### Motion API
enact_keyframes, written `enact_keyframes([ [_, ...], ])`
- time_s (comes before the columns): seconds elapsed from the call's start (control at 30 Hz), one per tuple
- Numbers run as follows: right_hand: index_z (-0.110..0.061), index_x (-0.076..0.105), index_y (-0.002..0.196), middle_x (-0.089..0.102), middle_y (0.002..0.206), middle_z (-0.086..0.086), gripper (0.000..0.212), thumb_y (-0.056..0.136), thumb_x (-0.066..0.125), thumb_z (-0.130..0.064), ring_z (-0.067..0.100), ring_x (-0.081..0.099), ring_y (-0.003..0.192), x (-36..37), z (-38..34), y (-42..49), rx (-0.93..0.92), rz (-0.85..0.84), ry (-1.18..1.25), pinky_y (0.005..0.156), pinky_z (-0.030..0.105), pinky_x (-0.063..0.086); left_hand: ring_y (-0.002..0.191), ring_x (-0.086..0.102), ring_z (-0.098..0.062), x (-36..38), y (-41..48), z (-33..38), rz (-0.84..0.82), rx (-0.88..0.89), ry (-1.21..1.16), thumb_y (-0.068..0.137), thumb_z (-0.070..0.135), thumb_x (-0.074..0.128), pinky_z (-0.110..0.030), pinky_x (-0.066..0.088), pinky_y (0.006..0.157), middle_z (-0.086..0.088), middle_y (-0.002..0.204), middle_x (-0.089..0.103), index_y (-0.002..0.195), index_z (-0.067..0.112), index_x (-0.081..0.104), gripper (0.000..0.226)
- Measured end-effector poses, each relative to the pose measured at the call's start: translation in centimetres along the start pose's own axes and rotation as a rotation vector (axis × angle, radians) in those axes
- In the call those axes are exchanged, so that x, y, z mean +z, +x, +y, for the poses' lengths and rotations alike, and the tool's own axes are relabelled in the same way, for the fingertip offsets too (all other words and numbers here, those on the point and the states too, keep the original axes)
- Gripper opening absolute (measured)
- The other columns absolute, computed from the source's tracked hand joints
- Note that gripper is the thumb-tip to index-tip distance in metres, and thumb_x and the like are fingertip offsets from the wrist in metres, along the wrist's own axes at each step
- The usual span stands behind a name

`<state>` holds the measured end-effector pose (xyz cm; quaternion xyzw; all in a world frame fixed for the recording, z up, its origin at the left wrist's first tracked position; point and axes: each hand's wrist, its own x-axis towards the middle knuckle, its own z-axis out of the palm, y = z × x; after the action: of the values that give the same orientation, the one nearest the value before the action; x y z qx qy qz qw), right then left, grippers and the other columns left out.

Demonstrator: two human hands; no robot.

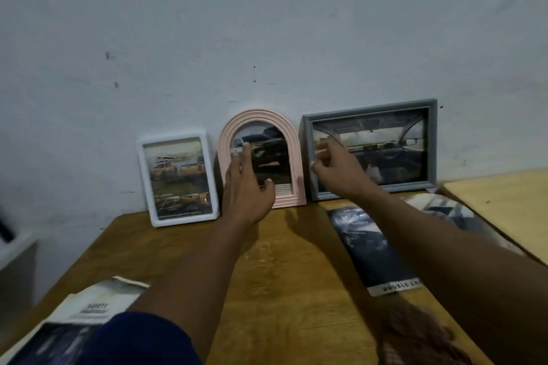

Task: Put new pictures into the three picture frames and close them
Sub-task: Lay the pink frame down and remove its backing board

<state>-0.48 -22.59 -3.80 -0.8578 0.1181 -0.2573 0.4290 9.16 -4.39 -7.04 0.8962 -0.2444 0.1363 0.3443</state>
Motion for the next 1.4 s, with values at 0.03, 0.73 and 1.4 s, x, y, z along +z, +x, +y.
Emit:
enact_keyframes([
  [0.03, -0.020, 0.043, 0.137, 0.054, 0.122, -0.002, 0.045, 0.095, 0.061, -0.021, 0.016, 0.053, 0.113, 1.4, -0.4, 0.2, 0.007, -0.025, 0.025, 0.090, 0.033, 0.051, 0.156, 0.009, -0.028, -0.7, 0.0, -1.2, 0.005, -0.027, -0.002, 0.098, 0.040, 0.060, -0.051, 0.024, 0.120, 0.001, 0.171, 0.002, 0.160, 0.037, -0.007, 0.092],
  [0.73, -0.031, 0.031, 0.139, 0.056, 0.121, -0.004, 0.049, 0.098, 0.056, -0.021, 0.020, 0.063, 0.106, 8.6, 0.4, 1.4, 0.035, 0.171, 0.147, 0.088, 0.043, 0.058, 0.156, 0.008, -0.024, -0.8, 0.3, -5.5, 0.053, -0.070, -0.125, 0.102, 0.042, 0.053, -0.049, 0.022, 0.120, 0.007, 0.171, 0.000, 0.160, 0.041, -0.005, 0.082],
  [1.4, -0.013, 0.070, 0.116, 0.066, 0.109, 0.000, 0.024, 0.095, 0.058, -0.013, 0.015, 0.061, 0.097, 2.5, -3.4, -14.3, 0.049, 0.074, 0.067, 0.070, 0.022, 0.048, 0.122, 0.057, -0.028, -8.8, -14.6, -2.6, -0.123, -0.260, -0.278, 0.103, 0.043, 0.050, -0.045, 0.050, 0.101, -0.008, 0.148, 0.053, 0.152, 0.019, 0.045, 0.054],
])
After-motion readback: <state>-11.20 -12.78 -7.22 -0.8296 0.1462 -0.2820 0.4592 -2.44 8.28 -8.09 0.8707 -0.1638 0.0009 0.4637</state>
